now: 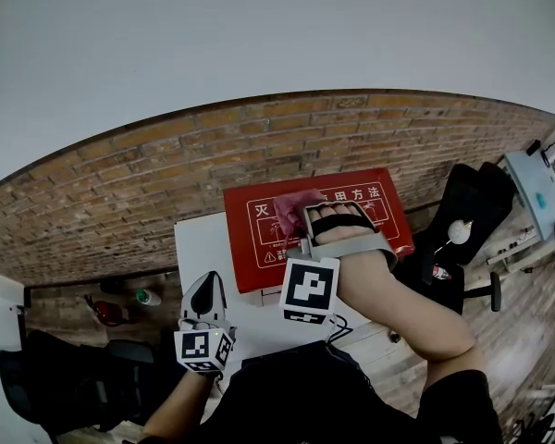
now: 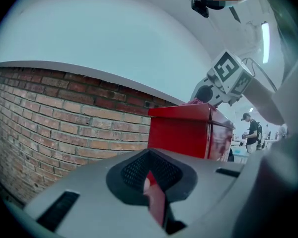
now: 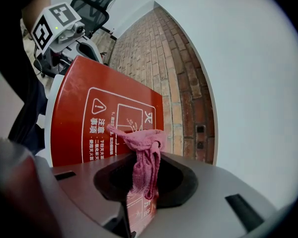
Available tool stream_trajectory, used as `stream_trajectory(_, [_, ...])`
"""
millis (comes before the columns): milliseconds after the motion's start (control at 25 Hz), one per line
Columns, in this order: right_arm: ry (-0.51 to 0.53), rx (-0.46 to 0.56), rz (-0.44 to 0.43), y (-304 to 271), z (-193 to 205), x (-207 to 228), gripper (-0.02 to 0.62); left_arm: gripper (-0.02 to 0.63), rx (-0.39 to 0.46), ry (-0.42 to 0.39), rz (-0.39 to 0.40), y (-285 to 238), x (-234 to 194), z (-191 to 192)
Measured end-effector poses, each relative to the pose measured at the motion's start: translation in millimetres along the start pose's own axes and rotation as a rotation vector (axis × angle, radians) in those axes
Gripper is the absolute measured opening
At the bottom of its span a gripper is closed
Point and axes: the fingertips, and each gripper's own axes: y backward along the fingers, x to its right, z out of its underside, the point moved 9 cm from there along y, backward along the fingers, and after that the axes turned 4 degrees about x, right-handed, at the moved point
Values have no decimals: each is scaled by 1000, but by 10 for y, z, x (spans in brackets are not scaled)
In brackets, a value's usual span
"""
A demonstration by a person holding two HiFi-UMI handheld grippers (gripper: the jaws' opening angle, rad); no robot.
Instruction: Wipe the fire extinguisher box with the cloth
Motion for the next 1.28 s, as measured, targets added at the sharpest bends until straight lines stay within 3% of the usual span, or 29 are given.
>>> stream_trajectory(1280, [-58, -31, -14, -7, 1229, -44, 98, 18, 8, -64, -57, -244, 504, -96])
